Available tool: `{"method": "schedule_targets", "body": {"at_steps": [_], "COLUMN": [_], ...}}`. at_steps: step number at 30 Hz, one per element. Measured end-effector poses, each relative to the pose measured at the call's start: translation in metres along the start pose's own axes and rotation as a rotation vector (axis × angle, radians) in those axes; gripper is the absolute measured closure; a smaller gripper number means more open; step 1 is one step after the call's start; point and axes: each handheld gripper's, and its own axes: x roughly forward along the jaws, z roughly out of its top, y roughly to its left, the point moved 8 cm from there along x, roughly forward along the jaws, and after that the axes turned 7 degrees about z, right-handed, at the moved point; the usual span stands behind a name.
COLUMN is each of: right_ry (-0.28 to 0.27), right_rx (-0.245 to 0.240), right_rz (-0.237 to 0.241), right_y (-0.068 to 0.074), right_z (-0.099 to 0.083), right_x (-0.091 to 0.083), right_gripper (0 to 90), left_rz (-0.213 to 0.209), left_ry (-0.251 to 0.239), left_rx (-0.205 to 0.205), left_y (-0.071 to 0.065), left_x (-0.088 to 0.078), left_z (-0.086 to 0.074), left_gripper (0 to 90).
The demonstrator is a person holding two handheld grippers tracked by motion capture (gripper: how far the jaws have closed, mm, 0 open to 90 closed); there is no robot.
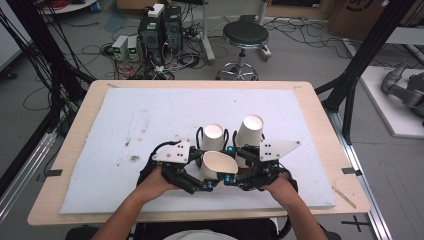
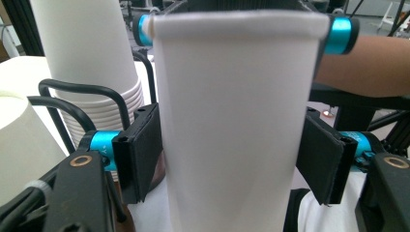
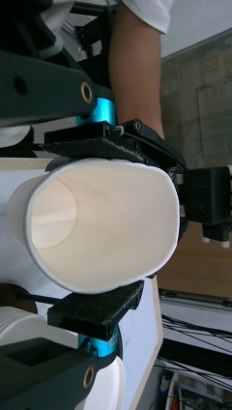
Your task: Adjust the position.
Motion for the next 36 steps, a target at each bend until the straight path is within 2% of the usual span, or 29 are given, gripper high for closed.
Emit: {"method": "schedule_targets", "body": {"at_steps": [4,7,12,16,19,23,26,30,36], "right_ry": [-0.007,-0.046,-0.068,-0.05,-0.056,-0.047,-0.028,-0.008,0.008], "right_rx": [0.003,0.01,0.003,-0.013,-0.015,-0.023,-0.021,-0.033,-0.028], "right_rz": [0.006,-0.004,-0.05,-0.094,-0.099,-0.122,-0.136,-0.103,-0.073], "right_y": [0.001,0.002,-0.003,-0.006,-0.006,-0.006,-0.006,-0.004,-0.002], "right_z": [0.0,0.004,0.008,0.01,0.012,0.015,0.015,0.011,0.009], "right_x": [0.001,0.001,-0.009,-0.017,-0.022,-0.03,-0.03,-0.022,-0.014], "right_gripper": [30.6,20.7,20.6,20.5,20.5,20.6,21.4,38.2,41.9], "left_rz": [-0.003,0.0,0.014,0.035,0.052,0.067,0.07,0.062,0.055], "left_ry": [-0.003,-0.006,-0.04,-0.067,-0.072,-0.105,-0.115,-0.107,-0.085], "left_rx": [0.004,0.006,-0.007,-0.019,-0.018,-0.03,-0.033,-0.029,-0.033], "left_y": [0.0,0.001,0.003,0.007,0.009,0.012,0.012,0.01,0.008], "left_x": [-0.002,-0.003,-0.008,-0.015,-0.02,-0.027,-0.028,-0.025,-0.02], "left_z": [0.001,0.001,0.006,0.009,0.01,0.014,0.016,0.016,0.011], "left_gripper": [35.6,35.6,35.9,35.9,35.9,35.9,35.9,35.8,35.4]}}
